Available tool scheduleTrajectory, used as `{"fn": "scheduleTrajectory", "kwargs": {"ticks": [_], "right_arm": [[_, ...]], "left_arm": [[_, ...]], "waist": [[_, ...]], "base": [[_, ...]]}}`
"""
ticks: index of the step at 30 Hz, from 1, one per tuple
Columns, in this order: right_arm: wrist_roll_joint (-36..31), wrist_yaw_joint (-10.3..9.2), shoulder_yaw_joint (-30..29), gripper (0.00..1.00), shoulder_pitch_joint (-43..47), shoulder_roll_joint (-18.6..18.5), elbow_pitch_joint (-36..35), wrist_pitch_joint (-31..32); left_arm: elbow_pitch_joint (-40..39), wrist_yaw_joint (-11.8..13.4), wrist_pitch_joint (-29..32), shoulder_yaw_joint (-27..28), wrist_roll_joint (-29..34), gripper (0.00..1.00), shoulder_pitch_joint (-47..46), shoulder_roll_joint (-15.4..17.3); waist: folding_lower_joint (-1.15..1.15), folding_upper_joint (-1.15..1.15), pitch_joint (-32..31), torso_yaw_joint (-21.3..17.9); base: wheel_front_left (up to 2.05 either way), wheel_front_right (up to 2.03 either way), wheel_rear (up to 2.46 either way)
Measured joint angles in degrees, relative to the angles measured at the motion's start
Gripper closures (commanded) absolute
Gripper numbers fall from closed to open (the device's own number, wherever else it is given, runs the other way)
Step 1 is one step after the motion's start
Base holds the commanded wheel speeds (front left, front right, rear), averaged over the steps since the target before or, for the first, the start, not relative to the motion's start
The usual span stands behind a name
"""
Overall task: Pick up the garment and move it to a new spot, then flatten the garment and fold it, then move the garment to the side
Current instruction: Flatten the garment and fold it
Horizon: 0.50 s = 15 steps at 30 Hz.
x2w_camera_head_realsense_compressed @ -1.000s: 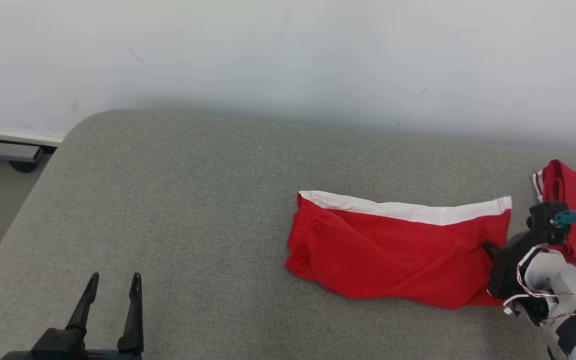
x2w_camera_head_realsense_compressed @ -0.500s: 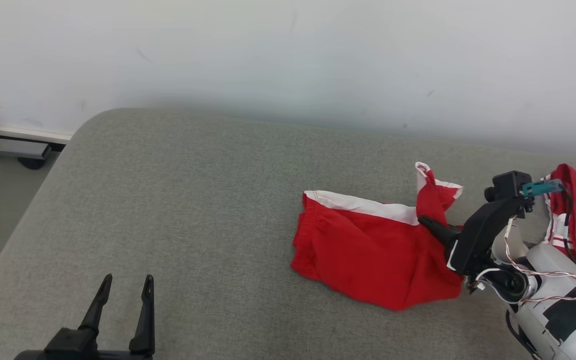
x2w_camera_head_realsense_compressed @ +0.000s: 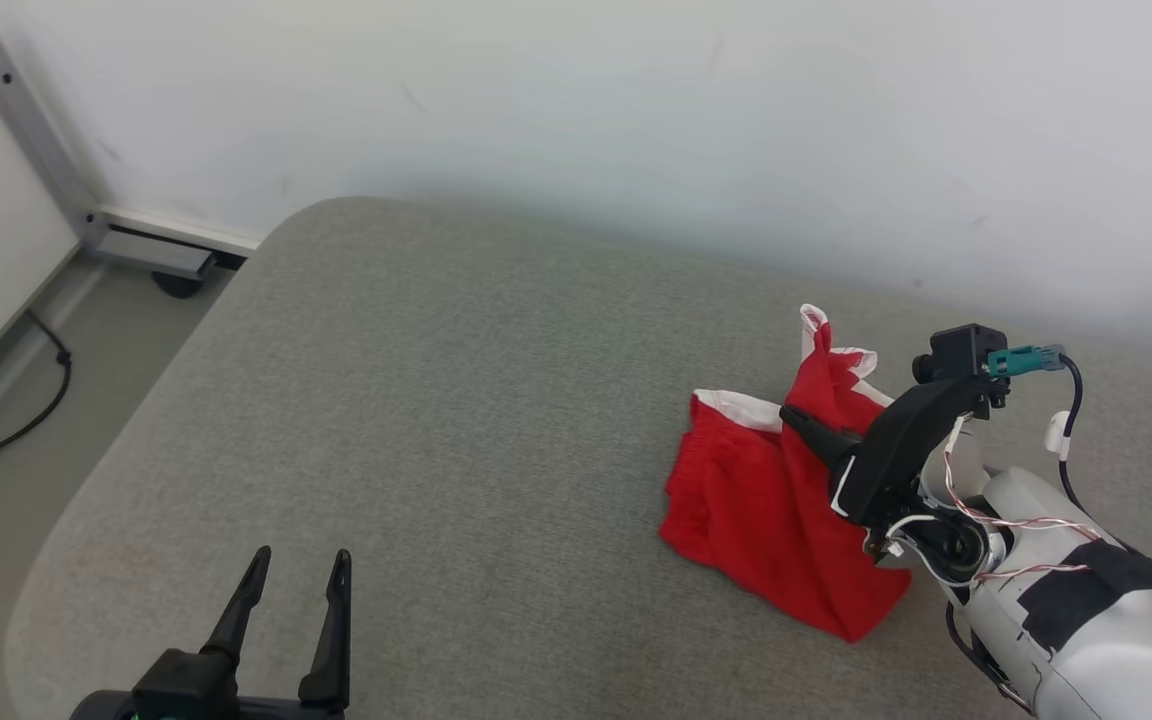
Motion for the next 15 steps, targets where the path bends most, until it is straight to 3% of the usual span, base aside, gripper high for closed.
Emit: {"fn": "scheduleTrajectory", "kwargs": {"ticks": [7,15], "right_arm": [[-0.9,0.0,1.2,1.0,-2.8,1.7,6.9,-1.5],[-1.3,0.0,2.5,1.0,-4.2,2.3,9.7,-2.3]], "left_arm": [[0.5,-0.2,0.0,-0.5,0.0,0.0,-0.2,-0.8],[0.7,-0.6,0.0,-0.2,0.0,0.0,-0.6,-1.4]], "waist": [[0.0,0.0,0.2,2.8],[0.01,0.0,0.7,3.9]], "base": [[0.0,0.0,0.0],[0.0,0.0,0.0]]}}
